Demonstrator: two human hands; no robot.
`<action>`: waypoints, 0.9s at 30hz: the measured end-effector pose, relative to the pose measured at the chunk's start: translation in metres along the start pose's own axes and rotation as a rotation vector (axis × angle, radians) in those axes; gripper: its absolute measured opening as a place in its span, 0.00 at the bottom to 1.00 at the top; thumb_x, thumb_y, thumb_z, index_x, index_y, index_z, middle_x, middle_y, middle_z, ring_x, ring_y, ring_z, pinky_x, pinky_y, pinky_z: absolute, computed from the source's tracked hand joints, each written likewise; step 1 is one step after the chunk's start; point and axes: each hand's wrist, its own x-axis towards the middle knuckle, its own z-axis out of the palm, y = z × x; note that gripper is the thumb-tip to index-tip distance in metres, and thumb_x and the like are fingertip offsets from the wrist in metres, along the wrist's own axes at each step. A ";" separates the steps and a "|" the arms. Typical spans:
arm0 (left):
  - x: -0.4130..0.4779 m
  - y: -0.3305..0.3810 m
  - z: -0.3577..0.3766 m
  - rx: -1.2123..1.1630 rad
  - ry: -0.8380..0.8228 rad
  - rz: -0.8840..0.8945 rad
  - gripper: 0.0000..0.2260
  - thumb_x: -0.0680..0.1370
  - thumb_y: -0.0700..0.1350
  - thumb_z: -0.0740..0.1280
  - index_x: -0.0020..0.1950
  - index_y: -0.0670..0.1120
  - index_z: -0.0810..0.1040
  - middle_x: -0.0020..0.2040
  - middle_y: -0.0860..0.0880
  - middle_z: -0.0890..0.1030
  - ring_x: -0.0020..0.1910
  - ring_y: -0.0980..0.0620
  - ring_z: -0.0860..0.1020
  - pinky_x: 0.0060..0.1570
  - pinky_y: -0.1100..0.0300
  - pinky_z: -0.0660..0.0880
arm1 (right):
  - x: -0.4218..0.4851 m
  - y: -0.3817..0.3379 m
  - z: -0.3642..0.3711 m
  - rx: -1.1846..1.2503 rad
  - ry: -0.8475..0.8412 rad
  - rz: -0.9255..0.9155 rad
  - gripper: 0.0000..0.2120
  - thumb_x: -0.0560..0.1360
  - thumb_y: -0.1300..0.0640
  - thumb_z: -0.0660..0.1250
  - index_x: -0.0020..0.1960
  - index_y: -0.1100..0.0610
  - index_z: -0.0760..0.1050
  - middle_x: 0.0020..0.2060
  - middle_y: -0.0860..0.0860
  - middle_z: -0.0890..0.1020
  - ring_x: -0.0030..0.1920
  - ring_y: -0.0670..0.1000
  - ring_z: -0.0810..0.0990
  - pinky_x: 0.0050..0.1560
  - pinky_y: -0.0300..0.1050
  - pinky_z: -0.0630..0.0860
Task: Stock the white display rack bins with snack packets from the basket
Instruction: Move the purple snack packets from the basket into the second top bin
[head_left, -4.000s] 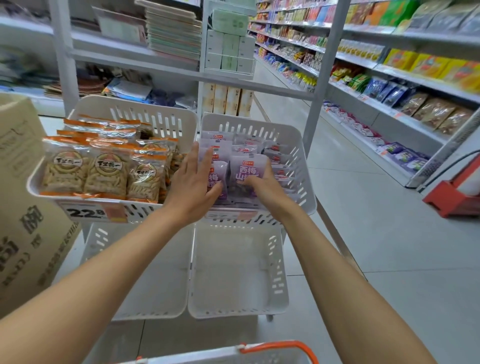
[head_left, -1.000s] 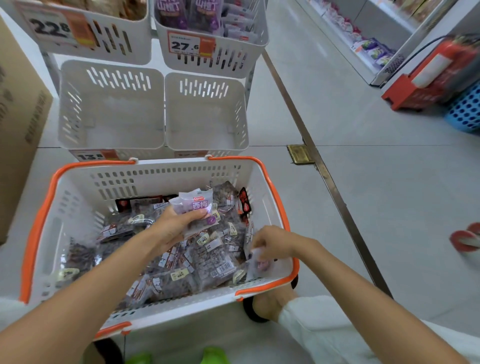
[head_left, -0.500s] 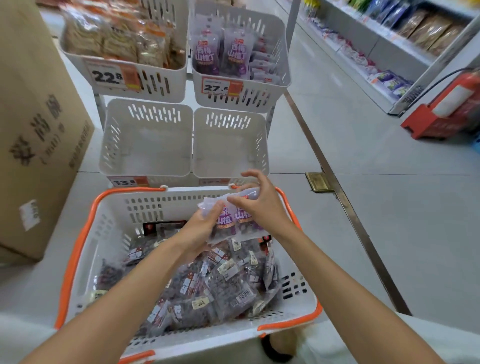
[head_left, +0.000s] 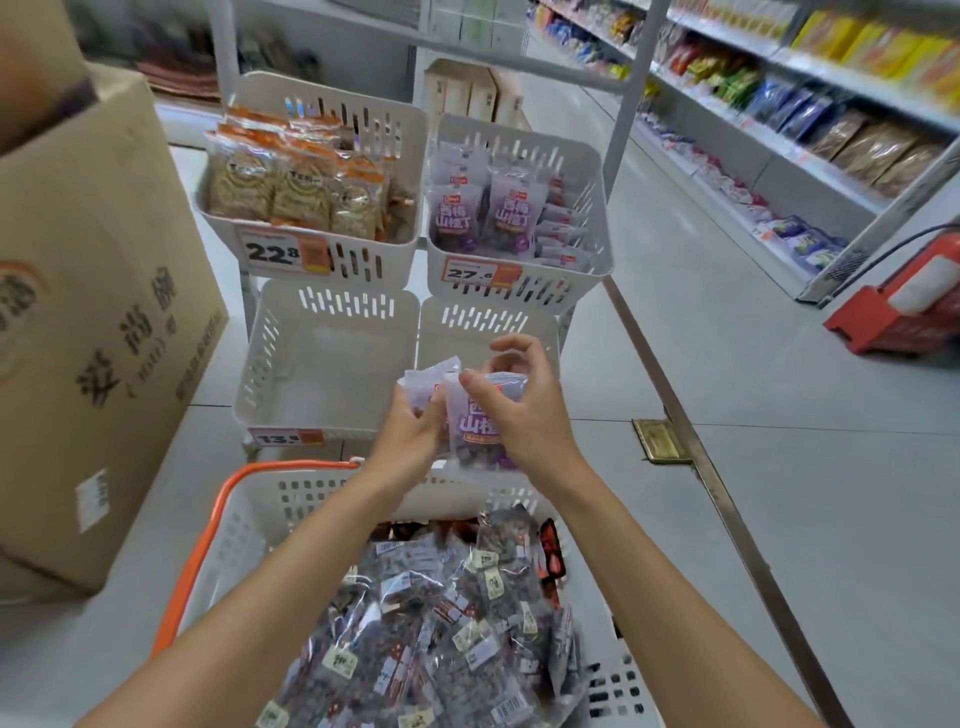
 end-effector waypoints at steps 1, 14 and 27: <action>0.001 0.006 -0.001 -0.022 -0.063 -0.003 0.33 0.77 0.71 0.55 0.67 0.45 0.73 0.52 0.42 0.84 0.47 0.47 0.84 0.48 0.48 0.79 | 0.006 -0.004 0.004 -0.028 0.006 -0.041 0.16 0.74 0.59 0.73 0.56 0.53 0.69 0.47 0.48 0.74 0.45 0.36 0.75 0.47 0.34 0.76; 0.063 0.064 0.001 -0.092 -0.081 0.117 0.20 0.77 0.57 0.63 0.61 0.44 0.75 0.52 0.40 0.83 0.52 0.42 0.83 0.52 0.48 0.81 | 0.080 0.006 -0.011 0.138 -0.312 0.229 0.47 0.69 0.28 0.62 0.75 0.58 0.60 0.62 0.55 0.79 0.56 0.50 0.82 0.56 0.45 0.80; 0.184 0.138 0.072 0.083 0.000 0.272 0.36 0.78 0.71 0.45 0.79 0.52 0.62 0.77 0.51 0.65 0.76 0.52 0.64 0.76 0.47 0.59 | 0.186 0.024 -0.086 0.379 -0.120 0.165 0.31 0.72 0.39 0.70 0.71 0.50 0.68 0.61 0.61 0.80 0.61 0.58 0.80 0.62 0.58 0.77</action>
